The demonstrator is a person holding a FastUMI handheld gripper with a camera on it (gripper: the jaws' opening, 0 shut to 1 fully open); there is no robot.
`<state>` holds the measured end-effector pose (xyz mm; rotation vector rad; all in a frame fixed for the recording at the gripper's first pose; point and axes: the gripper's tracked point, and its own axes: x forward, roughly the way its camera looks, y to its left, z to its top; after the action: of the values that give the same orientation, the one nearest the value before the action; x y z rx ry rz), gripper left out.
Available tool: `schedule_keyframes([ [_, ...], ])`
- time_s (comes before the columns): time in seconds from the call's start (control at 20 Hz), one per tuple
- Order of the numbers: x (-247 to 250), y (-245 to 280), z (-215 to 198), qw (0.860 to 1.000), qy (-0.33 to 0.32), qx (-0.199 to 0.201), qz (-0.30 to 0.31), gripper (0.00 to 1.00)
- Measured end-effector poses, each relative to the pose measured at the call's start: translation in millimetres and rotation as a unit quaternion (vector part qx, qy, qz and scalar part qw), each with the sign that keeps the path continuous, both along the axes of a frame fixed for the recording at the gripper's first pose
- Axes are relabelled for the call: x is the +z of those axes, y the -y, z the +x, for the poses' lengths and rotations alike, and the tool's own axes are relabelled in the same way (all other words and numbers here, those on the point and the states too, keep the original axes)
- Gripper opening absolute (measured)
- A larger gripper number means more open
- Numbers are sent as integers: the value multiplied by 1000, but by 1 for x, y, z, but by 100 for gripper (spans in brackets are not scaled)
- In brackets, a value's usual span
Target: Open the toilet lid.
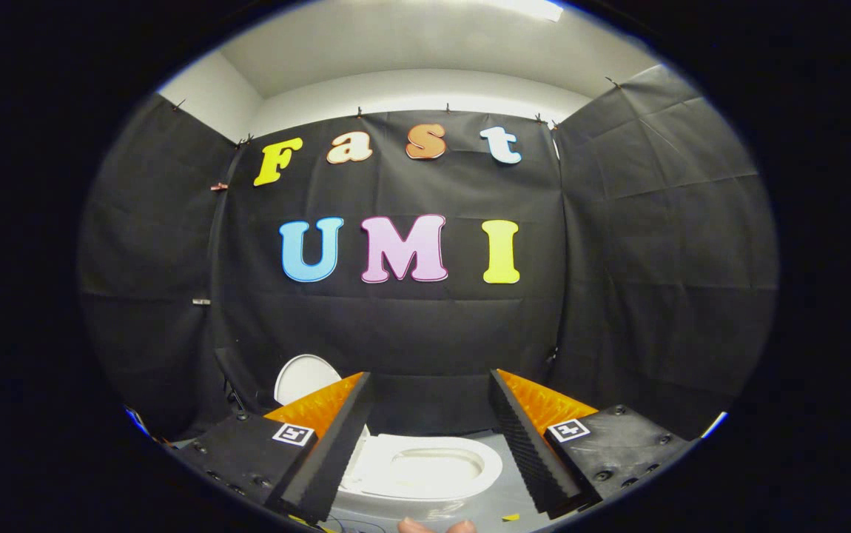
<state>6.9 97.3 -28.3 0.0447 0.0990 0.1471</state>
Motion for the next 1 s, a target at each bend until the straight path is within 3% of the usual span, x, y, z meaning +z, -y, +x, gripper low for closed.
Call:
schedule_keyframes([
  [1.0, 20, 35, -7, 1000, 10, -8, 23, 99],
])
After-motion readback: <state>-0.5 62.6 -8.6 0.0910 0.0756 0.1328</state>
